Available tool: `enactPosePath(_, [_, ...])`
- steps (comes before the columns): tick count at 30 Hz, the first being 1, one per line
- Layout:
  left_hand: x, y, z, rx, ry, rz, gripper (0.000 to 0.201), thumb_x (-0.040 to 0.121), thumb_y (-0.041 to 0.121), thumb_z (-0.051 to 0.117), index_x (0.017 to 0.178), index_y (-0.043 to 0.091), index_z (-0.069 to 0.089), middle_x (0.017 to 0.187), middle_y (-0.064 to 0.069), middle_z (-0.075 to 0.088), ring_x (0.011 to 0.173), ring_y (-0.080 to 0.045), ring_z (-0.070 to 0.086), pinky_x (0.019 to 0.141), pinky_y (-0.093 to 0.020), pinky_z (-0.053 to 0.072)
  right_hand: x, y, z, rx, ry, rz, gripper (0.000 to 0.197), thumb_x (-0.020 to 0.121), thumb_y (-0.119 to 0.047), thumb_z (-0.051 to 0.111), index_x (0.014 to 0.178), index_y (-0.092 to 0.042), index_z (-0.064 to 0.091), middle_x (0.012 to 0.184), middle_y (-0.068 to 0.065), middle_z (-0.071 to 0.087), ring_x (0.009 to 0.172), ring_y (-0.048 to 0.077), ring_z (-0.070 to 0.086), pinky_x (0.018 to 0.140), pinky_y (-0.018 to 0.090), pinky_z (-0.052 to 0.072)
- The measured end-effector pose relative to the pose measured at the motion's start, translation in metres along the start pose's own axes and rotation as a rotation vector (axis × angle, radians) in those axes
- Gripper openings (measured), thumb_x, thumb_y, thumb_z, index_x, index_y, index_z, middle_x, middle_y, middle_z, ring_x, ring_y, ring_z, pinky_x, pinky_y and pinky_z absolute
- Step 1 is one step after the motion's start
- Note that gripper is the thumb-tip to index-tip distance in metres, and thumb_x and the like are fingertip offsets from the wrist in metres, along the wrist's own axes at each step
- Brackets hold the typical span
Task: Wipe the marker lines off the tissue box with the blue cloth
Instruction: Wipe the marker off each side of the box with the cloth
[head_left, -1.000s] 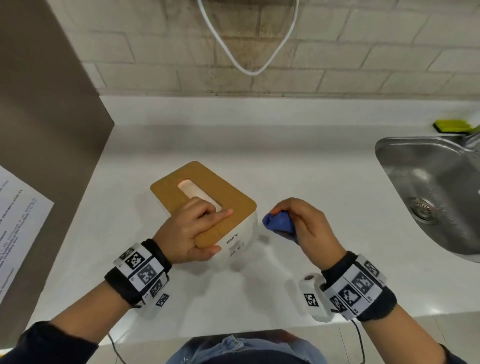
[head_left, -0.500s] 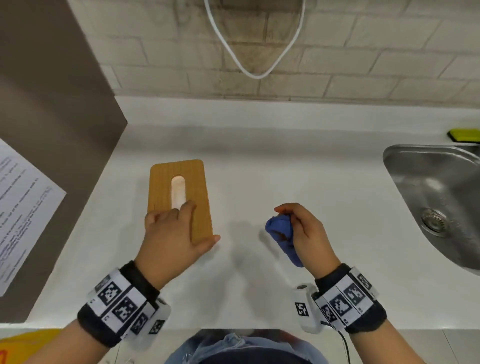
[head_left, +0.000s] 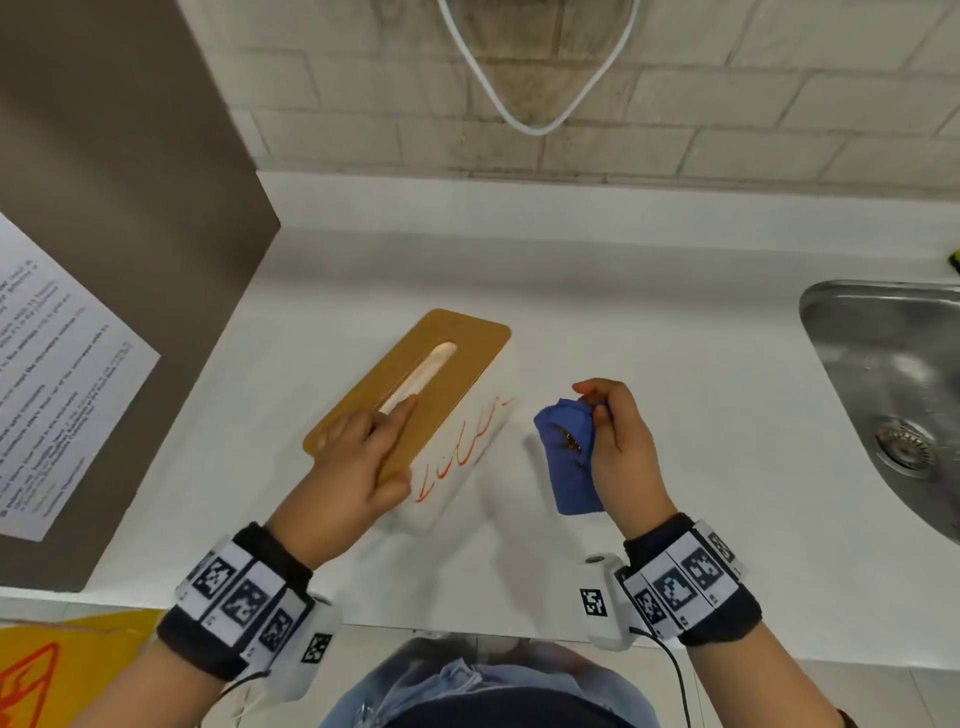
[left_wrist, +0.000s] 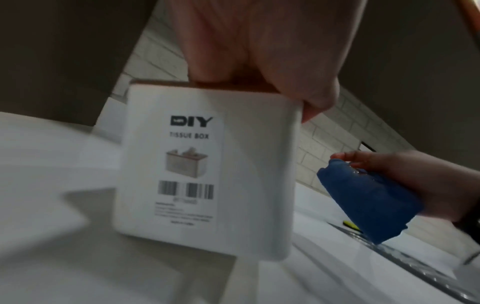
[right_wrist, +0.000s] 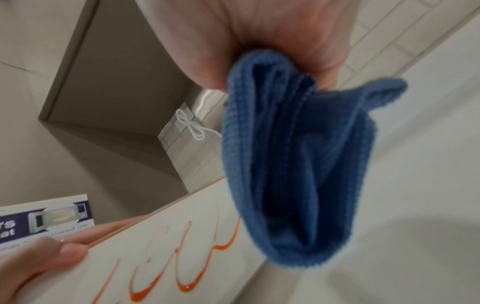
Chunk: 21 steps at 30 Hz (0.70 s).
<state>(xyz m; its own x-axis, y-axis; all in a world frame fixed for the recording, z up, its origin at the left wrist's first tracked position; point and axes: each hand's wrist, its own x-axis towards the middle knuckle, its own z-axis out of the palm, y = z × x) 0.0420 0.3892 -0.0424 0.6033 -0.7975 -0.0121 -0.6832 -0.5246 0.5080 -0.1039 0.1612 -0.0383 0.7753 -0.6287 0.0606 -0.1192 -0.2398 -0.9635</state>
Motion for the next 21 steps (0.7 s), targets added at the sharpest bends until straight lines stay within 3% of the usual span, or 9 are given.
enactPosePath(2, [0.003,-0.010,-0.009,-0.151,-0.016,0.042,0.064,0.081,0.050,0.029,0.143,0.040,0.018,0.127,0.004,0.044,0.120,-0.016,0.036,0.103,-0.030,0.023,0.005,-0.007,0.000,0.058,0.071,-0.035,0.022,0.091,-0.008,0.033,0.102,-0.016,0.050,0.091,-0.011,0.056,0.079,-0.016,0.055,0.072,-0.001,0.042])
enactPosePath(4, [0.009,-0.020,-0.016,-0.265,-0.049,0.083,0.057,0.083,0.046,0.031,0.140,0.047,0.022,0.127,0.011,0.045,0.119,-0.015,0.040,0.103,-0.030,0.029,0.013,-0.017,0.004,0.094,0.147,-0.071,0.023,0.090,-0.010,0.031,0.102,-0.015,0.050,0.095,-0.013,0.054,0.083,-0.019,0.054,0.076,-0.003,0.040])
enactPosePath(6, [0.016,-0.029,-0.021,-0.339,-0.079,0.104,0.051,0.084,0.045,0.032,0.134,0.053,0.029,0.117,0.011,0.048,0.114,-0.010,0.045,0.099,-0.020,0.032,0.022,-0.028,0.011,0.139,0.197,-0.110,0.025,0.088,-0.009,0.030,0.103,-0.013,0.050,0.096,-0.014,0.053,0.086,-0.019,0.053,0.078,-0.003,0.039])
enactPosePath(9, [0.029,-0.044,-0.031,-0.431,-0.090,0.077,0.043,0.088,0.037,0.035,0.124,0.061,0.039,0.114,0.005,0.053,0.113,-0.004,0.049,0.094,-0.004,0.032,0.033,-0.036,0.029,0.265,0.206,-0.149,0.024,0.094,0.007,0.029,0.108,0.002,0.048,0.093,-0.009,0.051,0.082,-0.022,0.054,0.071,-0.004,0.041])
enactPosePath(11, [0.034,-0.051,-0.034,-0.444,-0.084,0.068,0.041,0.089,0.039,0.035,0.121,0.064,0.040,0.114,0.007,0.055,0.113,-0.002,0.050,0.092,-0.002,0.032,0.039,-0.033,0.050,0.218,0.229,-0.131,0.023,0.096,0.005,0.029,0.110,0.004,0.048,0.094,-0.013,0.049,0.085,-0.022,0.053,0.073,0.003,0.044])
enactPosePath(13, [0.036,-0.054,-0.034,-0.465,-0.059,0.060,0.037,0.086,0.050,0.036,0.120,0.063,0.042,0.109,0.010,0.058,0.110,-0.002,0.052,0.092,-0.006,0.035,0.044,-0.024,0.070,0.093,0.286,-0.165,0.023,0.095,-0.006,0.035,0.108,-0.013,0.054,0.098,-0.022,0.050,0.093,-0.017,0.051,0.080,0.008,0.042])
enactPosePath(15, [0.035,-0.055,-0.032,-0.511,-0.018,0.044,0.036,0.082,0.057,0.038,0.117,0.063,0.045,0.104,0.013,0.060,0.105,0.001,0.054,0.089,-0.006,0.036,0.049,-0.021,0.085,0.007,0.316,-0.193,0.026,0.093,-0.010,0.044,0.101,-0.033,0.052,0.098,-0.022,0.054,0.096,-0.012,0.053,0.085,0.006,0.039])
enactPosePath(18, [0.033,-0.057,-0.027,-0.568,0.034,0.050,0.036,0.080,0.061,0.041,0.115,0.064,0.046,0.101,0.006,0.058,0.100,0.006,0.053,0.086,-0.001,0.034,0.060,-0.013,0.095,-0.113,0.323,-0.235,0.021,0.089,-0.020,0.046,0.106,-0.019,0.057,0.104,-0.006,0.060,0.097,0.008,0.056,0.089,0.022,0.043])
enactPosePath(21, [0.029,-0.054,-0.018,-0.659,0.062,0.074,0.046,0.074,0.076,0.043,0.117,0.062,0.046,0.096,0.004,0.048,0.097,0.005,0.051,0.088,-0.001,0.032,0.067,-0.006,0.098,-0.213,0.347,-0.178,0.034,0.091,-0.022,0.036,0.113,-0.009,0.059,0.116,0.010,0.056,0.106,0.021,0.049,0.092,0.026,0.034])
